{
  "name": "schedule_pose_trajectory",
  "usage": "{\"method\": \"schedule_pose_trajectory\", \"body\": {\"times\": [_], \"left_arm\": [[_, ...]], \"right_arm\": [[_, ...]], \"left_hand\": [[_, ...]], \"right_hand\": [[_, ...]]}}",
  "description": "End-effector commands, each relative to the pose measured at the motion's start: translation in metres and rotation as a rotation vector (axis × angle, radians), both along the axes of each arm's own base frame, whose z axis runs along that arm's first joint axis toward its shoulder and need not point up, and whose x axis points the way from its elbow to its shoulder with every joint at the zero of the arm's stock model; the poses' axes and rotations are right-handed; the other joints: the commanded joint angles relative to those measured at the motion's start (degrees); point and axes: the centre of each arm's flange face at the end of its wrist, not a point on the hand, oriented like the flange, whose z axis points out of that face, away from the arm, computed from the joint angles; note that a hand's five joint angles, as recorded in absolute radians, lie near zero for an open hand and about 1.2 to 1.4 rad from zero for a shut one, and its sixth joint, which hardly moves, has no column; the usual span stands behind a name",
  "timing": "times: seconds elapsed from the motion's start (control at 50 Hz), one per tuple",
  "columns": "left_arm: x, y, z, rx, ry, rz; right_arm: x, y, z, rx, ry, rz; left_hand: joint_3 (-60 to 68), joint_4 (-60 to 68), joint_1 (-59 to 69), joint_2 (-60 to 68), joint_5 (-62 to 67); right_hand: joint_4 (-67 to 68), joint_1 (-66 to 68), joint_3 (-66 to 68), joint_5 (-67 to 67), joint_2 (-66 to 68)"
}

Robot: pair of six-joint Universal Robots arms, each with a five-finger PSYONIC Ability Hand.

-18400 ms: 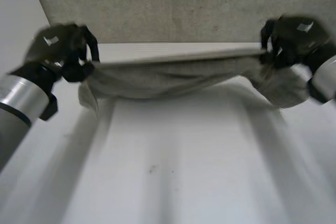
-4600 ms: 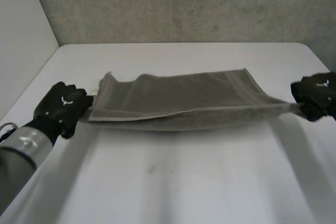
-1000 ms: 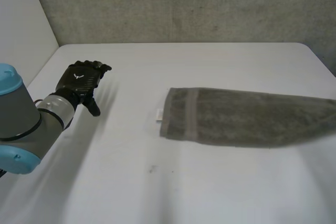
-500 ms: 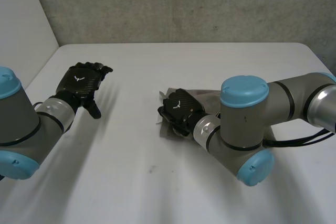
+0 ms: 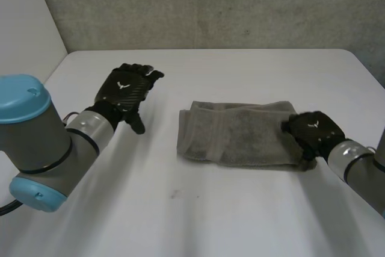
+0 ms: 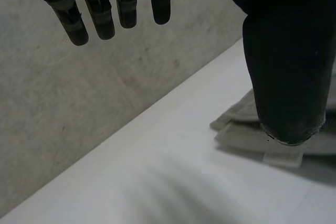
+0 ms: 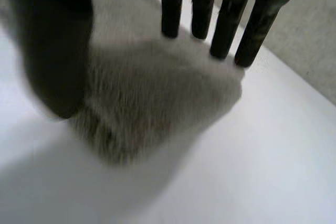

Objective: Fold the towel.

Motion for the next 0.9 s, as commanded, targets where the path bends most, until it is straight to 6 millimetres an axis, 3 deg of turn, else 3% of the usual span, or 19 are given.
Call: {"method": "schedule_pose_trajectory", "body": {"times": [0.02,0.04,0.14,0.22,0.26,0.34,0.44,0.48,0.6,0.62,0.64,0.66,0.7,0.72,0.74,0.76,0.8,0.82,0.9], "left_arm": [[-0.012,0.009,0.005,-0.015,0.008,-0.037],[-0.012,0.009,0.006,-0.01,0.012,-0.036],[-0.009,0.01,0.007,0.007,0.033,-0.03],[-0.006,0.009,0.007,0.015,0.042,-0.02],[-0.005,0.008,0.007,0.018,0.044,-0.015],[-0.004,0.007,0.006,0.021,0.043,-0.013],[-0.004,0.008,0.005,0.025,0.041,-0.013],[-0.004,0.009,0.004,0.027,0.041,-0.016],[-0.005,0.009,0.006,0.022,0.044,-0.018],[-0.005,0.009,0.009,0.016,0.049,-0.016],[-0.005,0.008,0.013,0.009,0.06,-0.016],[-0.005,0.008,0.013,0.009,0.06,-0.016],[-0.005,0.007,0.022,0.003,0.097,-0.012],[-0.005,0.007,0.022,0.003,0.097,-0.012],[-0.006,0.006,0.026,0.006,0.122,-0.011],[-0.006,0.006,0.026,0.006,0.122,-0.011],[-0.006,0.004,0.03,0.04,0.177,-0.007],[-0.006,0.004,0.03,0.04,0.178,-0.007],[-0.003,0.002,0.032,0.11,0.236,0.01]], "right_arm": [[-0.004,-0.004,-0.013,-0.018,0.057,0.025],[-0.005,-0.008,-0.01,-0.042,0.062,0.014],[-0.007,-0.015,-0.002,-0.095,0.086,-0.04],[-0.009,-0.016,-0.004,-0.089,0.101,-0.066],[-0.009,-0.012,-0.01,-0.063,0.106,-0.065],[-0.01,-0.01,-0.012,-0.052,0.108,-0.067],[-0.013,-0.008,-0.015,-0.045,0.107,-0.068],[-0.014,-0.011,-0.013,-0.061,0.117,-0.071],[-0.006,-0.018,0.005,-0.175,0.159,-0.028],[0.004,-0.018,0.014,-0.23,0.176,0.011],[0.026,-0.011,0.025,-0.291,0.181,0.082],[0.026,-0.011,0.025,-0.292,0.181,0.083],[0.087,0.017,0.04,-0.392,0.162,0.271],[0.087,0.017,0.04,-0.393,0.162,0.272],[0.113,0.033,0.037,-0.412,0.154,0.355],[0.114,0.033,0.037,-0.412,0.154,0.356],[0.153,0.057,0.027,-0.416,0.146,0.475],[0.153,0.057,0.027,-0.416,0.146,0.475],[0.184,0.086,0.001,-0.382,0.221,0.618]], "left_hand": [[1.09,1.22,1.16,1.17,0.87],[1.09,1.22,1.16,1.17,0.87],[1.09,1.22,1.16,1.17,0.87],[1.09,1.22,1.16,1.17,0.87],[1.09,1.22,1.16,1.17,0.87],[1.09,1.22,1.16,1.17,0.87],[0.93,1.05,0.99,1.0,0.7],[0.93,1.05,0.99,1.0,0.7],[0.59,0.71,0.66,0.67,0.37],[0.59,0.71,0.66,0.67,0.37],[0.59,0.71,0.66,0.67,0.37],[0.59,0.71,0.66,0.67,0.37],[0.59,0.71,0.66,0.67,0.37],[0.59,0.71,0.66,0.67,0.37],[0.59,0.71,0.66,0.67,0.37],[0.59,0.71,0.66,0.67,0.37],[0.59,0.71,0.66,0.67,0.37],[0.59,0.71,0.66,0.67,0.37],[0.76,0.88,0.82,0.83,0.53]], "right_hand": [[36.27,36.01,36.32,35.91,36.43],[47.26,47.01,47.31,46.9,47.42],[53.94,53.68,53.98,53.57,54.1],[39.3,39.04,39.35,38.94,39.46],[19.35,19.09,19.39,18.98,19.51],[18.78,18.52,18.82,18.41,18.94],[29.54,29.29,29.59,29.18,29.7],[54.28,54.03,54.33,53.92,54.44],[54.38,54.12,54.42,54.01,54.54],[54.38,54.12,54.42,54.01,54.54],[54.38,54.12,54.42,54.01,54.54],[54.38,54.12,54.42,54.01,54.54],[54.38,54.12,54.42,54.01,54.54],[54.38,54.12,54.42,54.01,54.54],[54.38,54.12,54.42,54.01,54.54],[54.38,54.12,54.42,54.01,54.54],[54.38,54.12,54.42,54.01,54.54],[54.38,54.12,54.42,54.01,54.54],[54.38,54.12,54.42,54.01,54.54]]}}
